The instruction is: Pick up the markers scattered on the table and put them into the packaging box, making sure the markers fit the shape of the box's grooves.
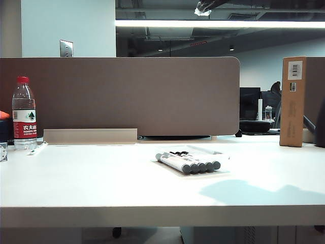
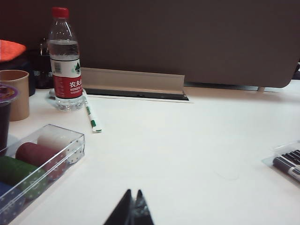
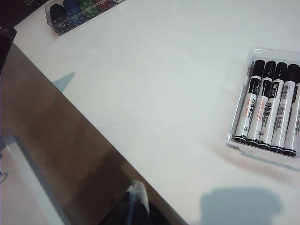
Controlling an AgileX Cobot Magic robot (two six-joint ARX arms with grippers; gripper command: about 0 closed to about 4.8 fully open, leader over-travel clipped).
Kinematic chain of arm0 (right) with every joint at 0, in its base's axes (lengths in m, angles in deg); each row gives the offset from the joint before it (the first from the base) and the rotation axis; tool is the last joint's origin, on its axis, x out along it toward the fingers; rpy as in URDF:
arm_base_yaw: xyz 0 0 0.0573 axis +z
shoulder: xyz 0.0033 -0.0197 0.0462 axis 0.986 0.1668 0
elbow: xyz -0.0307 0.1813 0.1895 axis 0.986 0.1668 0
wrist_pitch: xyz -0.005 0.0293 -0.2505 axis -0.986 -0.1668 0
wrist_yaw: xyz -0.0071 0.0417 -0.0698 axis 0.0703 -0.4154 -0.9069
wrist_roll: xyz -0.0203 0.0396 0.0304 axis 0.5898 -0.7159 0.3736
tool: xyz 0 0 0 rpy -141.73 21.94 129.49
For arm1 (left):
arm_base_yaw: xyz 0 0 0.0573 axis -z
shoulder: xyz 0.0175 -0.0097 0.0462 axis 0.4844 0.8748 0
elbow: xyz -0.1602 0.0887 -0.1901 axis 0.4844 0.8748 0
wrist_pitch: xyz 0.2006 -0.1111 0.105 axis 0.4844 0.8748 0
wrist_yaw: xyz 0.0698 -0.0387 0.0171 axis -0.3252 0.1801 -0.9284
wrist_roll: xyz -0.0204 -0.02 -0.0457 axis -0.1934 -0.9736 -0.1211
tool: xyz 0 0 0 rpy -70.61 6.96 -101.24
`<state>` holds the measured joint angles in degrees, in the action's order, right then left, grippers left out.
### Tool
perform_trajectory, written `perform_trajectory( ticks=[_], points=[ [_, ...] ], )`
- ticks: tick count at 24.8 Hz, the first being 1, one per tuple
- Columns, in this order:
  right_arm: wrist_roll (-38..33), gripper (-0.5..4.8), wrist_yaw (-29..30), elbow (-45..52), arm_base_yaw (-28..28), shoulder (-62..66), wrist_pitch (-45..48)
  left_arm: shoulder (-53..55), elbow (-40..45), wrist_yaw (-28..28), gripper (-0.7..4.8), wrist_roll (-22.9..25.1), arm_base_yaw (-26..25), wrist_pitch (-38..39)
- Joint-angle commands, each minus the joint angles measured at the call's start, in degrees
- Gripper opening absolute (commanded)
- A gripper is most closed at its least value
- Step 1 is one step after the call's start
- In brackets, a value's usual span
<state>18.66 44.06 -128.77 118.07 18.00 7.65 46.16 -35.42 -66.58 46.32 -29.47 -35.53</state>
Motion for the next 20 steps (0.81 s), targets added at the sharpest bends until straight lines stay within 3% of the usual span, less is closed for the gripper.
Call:
perform_trajectory(
  ticks=[1, 20],
  points=[
    [-0.17, -0.05, 0.09, -0.26, 0.04, -0.2, 0.79, 0.04, -0.26, -0.74, -0.04, 0.35, 0.13, -1.05],
    [-0.17, -0.05, 0.09, -0.26, 0.04, -0.2, 0.76, 0.04, -0.26, -0.68, -0.05, 3.54, 0.09, -1.05]
  ],
)
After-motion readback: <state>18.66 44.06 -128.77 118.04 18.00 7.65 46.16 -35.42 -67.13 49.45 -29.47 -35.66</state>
